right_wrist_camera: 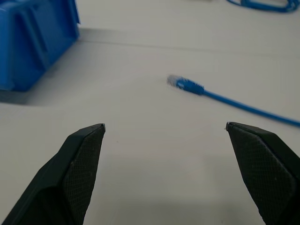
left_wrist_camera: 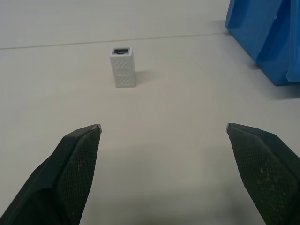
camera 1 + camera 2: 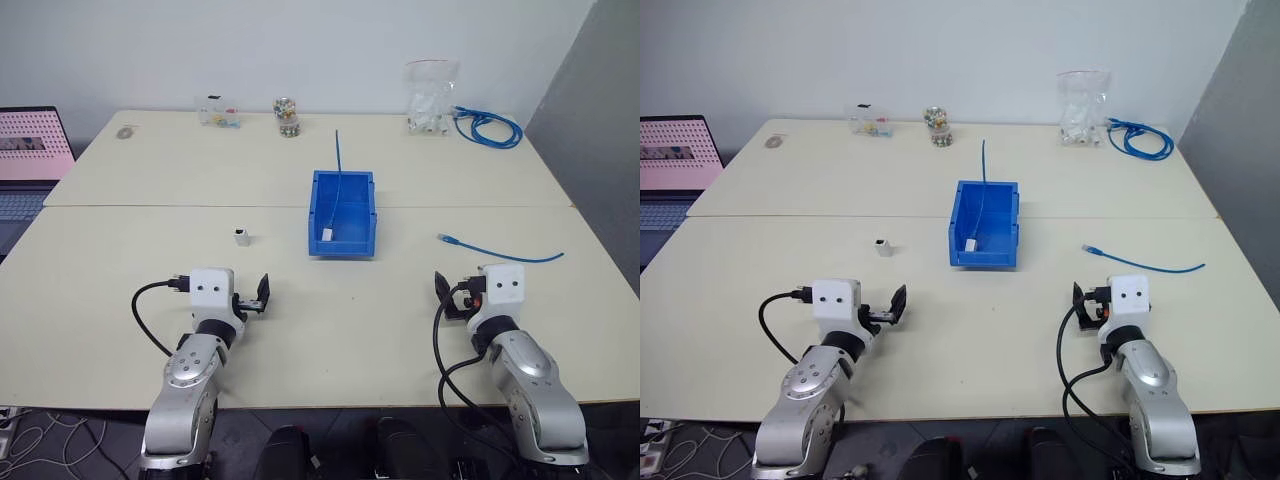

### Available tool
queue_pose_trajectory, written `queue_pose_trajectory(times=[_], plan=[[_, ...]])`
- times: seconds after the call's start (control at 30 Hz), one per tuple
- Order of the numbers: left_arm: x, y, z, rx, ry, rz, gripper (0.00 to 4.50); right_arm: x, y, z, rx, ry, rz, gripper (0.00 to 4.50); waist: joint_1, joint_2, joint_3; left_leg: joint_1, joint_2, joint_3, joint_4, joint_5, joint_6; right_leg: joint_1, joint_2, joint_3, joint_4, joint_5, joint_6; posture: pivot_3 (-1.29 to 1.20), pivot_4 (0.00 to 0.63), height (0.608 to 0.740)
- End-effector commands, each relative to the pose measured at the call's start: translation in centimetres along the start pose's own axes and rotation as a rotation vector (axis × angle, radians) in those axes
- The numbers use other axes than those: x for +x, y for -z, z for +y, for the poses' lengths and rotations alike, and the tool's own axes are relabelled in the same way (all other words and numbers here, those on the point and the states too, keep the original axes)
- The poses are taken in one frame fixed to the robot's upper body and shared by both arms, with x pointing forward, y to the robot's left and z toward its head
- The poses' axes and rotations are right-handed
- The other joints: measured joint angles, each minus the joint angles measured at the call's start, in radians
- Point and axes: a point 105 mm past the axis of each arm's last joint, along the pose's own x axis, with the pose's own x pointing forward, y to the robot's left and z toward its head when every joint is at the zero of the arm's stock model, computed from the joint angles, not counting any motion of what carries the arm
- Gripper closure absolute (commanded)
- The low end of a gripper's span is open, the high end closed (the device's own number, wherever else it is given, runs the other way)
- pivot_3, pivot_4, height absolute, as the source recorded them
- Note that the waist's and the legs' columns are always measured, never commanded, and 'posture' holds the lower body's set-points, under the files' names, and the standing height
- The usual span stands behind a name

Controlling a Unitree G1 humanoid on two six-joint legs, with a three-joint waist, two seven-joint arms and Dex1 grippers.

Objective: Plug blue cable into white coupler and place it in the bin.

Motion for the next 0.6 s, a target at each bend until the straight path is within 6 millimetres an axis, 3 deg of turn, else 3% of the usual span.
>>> queue_pose_trajectory(times=[0.03,0.6], plan=[[-0.34,-1.41,-0.43,0.006,0.020,-0.069,0.00,-0.40,-0.81,-0.61,-0.028,0.024,-0.033,0.11,0.000,0.000,0.000,0.000,0.000,0.000,0.000,0.000,0.000,0.000,0.000,0.000,0.000,0.000,0.000,0.00,0.150,0.740],[-0.99,-1.37,-0.09,-0.031,-0.004,-0.075,0.00,-0.66,-1.10,0.10,-0.037,-0.015,-0.059,0.11,-0.001,0.000,0.000,0.000,0.000,0.000,0.000,0.000,0.000,0.000,0.000,0.000,0.000,0.000,0.000,0.00,0.150,0.740]])
